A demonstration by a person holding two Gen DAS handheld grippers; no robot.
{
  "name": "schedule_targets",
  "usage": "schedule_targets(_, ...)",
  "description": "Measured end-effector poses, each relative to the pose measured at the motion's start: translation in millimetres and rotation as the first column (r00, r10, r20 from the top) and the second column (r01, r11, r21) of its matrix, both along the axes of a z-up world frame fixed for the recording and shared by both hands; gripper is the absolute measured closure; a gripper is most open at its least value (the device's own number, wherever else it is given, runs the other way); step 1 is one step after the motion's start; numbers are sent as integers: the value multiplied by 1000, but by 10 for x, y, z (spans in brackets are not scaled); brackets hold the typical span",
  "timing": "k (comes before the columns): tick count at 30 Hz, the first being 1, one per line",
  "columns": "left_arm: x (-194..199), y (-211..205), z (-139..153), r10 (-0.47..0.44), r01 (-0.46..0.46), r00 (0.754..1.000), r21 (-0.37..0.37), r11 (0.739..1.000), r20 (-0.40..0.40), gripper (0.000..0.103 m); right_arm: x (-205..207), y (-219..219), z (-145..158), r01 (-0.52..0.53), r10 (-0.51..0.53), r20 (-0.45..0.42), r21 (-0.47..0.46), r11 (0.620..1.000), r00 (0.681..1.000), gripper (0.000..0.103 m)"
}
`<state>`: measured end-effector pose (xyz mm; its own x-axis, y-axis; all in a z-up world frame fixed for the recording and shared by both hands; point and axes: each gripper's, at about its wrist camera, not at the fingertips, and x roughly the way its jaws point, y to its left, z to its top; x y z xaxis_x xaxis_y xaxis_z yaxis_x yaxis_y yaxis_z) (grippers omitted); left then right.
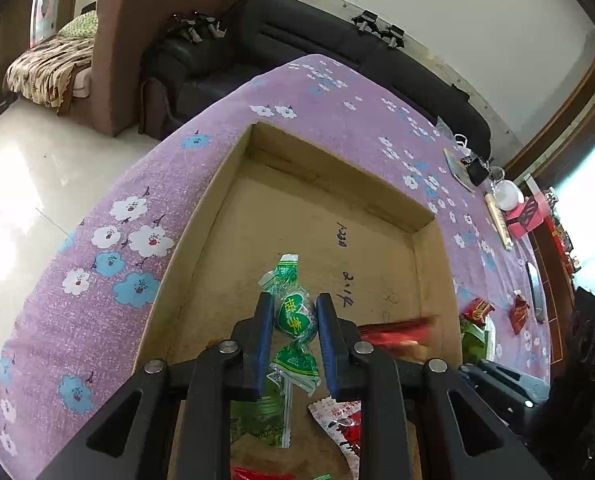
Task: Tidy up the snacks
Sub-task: 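Carry the red-gold bag and green candy into the box and open both grippers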
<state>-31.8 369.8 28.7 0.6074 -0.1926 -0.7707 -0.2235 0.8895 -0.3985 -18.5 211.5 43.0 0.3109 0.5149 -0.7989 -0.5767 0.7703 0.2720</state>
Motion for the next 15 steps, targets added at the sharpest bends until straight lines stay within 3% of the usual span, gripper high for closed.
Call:
schedule_targets(5,-104,41,100,25,-25,999,-21,999,44,57,-5,-82,58,22,-21,-22,41,999,1000,62)
schedule_targets(7,-185,53,184,39,-35,996,-46,998,83,38,-48,-149,136,26,-26,-5,55,998,1000,61)
schedule_targets(9,-268,52,291,54,-46,991,-68,997,120,29,-82,-234,212,33,-34,10,71,997,999,61)
schedule_targets(13,-439,-73,521,25,4,975,-128,992,219,28,-178,-612,433,76,-84,85,101,992,993,60)
schedule_targets(15,-530,-183,633,4,40,961,-151,988,278,28,-196,-816,531,109,-123,132,107,988,984,54)
